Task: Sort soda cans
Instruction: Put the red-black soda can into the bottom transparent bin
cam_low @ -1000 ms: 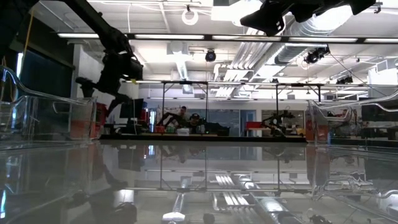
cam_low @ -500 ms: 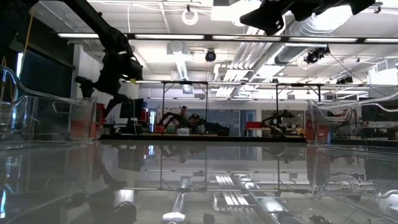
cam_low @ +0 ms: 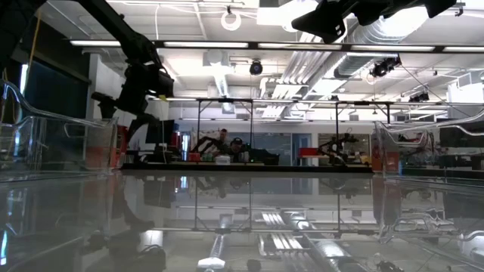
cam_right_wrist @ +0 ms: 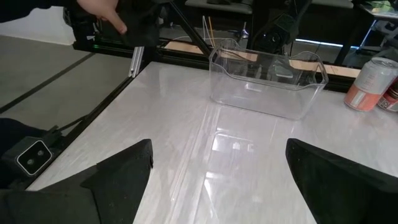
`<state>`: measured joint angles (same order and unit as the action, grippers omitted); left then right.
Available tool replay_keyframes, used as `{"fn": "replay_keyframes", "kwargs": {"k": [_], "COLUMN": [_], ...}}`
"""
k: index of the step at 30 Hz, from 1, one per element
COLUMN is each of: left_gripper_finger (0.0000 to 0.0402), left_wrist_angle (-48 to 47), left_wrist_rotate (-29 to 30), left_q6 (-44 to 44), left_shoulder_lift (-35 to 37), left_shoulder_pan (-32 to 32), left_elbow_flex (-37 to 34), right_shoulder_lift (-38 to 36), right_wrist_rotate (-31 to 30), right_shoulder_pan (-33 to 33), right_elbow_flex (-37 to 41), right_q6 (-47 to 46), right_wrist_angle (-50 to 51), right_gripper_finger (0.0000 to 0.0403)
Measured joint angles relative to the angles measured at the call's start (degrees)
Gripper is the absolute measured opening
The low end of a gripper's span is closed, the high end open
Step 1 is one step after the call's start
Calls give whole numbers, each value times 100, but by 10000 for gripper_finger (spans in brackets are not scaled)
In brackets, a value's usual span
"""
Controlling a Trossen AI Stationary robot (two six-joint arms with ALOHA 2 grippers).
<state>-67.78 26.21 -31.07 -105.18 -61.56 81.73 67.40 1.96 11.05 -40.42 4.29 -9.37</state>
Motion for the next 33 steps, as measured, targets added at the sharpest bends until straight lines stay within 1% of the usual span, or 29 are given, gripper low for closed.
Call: {"fn": "replay_keyframes", "kwargs": {"k": [4,7,12,17,20,24,28,33], "left_gripper_finger": [291,291,289,289,289,289,289,289], "left_wrist_angle": [-70,-192,-130,-135,-97,24,11,24], "left_wrist_rotate": [-137,-175,-330,-438,-538,-698,-783,-882], "left_q6": [196,350,562,837,988,1130,1246,1352], "left_shoulder_lift": [113,342,762,1280,1640,2022,2202,2230], "left_shoulder_pan": [8,68,192,435,681,1081,1581,2423], "left_elbow_flex": [-11,-13,-13,-13,-11,52,367,822], "right_shoulder_lift": [0,0,-5,-332,-764,-1458,-2017,-2384], "right_wrist_rotate": [0,0,0,-39,-438,-1071,-1521,-2057], "right_shoulder_pan": [-1,-1,-2,24,189,565,1058,1760], "right_elbow_flex": [0,0,0,0,0,0,0,0], "right_q6": [0,5,18,-102,-231,-597,-1335,-2312], "right_wrist_angle": [0,1,4,111,453,1258,2016,2738], "right_gripper_finger": [362,362,362,362,362,362,362,362]}}
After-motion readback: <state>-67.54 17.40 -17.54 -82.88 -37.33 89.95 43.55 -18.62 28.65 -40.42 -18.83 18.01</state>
